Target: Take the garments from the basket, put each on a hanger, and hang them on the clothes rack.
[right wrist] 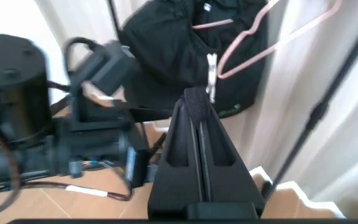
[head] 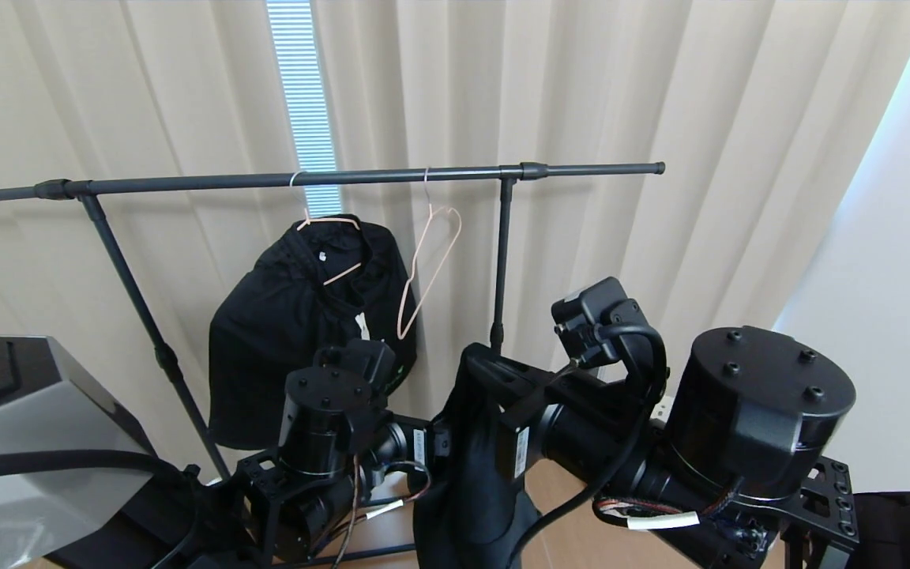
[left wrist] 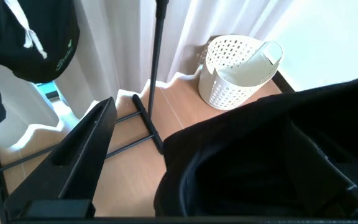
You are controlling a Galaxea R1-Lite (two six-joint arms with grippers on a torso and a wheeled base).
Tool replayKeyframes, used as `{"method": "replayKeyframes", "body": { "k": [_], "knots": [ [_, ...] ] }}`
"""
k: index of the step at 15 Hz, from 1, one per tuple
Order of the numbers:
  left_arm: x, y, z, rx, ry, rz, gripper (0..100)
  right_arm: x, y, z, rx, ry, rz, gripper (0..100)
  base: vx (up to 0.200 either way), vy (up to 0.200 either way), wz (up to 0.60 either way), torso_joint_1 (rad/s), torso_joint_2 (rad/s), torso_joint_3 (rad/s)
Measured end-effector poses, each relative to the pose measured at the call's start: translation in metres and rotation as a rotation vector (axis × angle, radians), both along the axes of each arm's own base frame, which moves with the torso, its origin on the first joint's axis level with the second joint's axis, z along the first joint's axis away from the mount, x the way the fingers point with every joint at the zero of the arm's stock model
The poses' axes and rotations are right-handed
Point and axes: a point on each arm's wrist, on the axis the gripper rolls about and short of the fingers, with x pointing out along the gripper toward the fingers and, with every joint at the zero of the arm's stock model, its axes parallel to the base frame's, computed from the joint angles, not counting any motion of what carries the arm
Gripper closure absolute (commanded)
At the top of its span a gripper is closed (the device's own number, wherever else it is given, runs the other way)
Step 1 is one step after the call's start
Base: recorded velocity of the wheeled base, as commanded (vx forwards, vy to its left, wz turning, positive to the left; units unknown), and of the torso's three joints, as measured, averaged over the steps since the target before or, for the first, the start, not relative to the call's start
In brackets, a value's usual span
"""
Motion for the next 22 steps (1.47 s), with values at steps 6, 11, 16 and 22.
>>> {"method": "replayKeyframes", "body": {
  "k": [6,11,16,22],
  "knots": [
    [0.002,0.008,0.009,-0.006,-0.042,0.020,100,0.010,-0.012,-0.003,-0.043,-0.029,-0.042,100,0.000,0.000,0.00,0.000,0.00,0.000],
    [0.004,0.024,0.030,-0.019,-0.105,0.055,100,0.033,-0.033,-0.023,-0.200,-0.058,-0.124,0,0.000,0.000,0.00,0.000,0.00,0.000],
    [0.003,0.024,0.035,-0.028,-0.119,0.057,100,0.022,-0.044,-0.051,-0.402,-0.073,0.005,0,0.000,0.000,0.00,0.000,0.00,0.000],
    [0.004,0.024,0.039,-0.039,-0.133,0.064,100,0.007,-0.056,-0.084,-0.585,-0.063,0.139,0,0.000,0.000,0.00,0.000,0.00,0.000]
  ]
}}
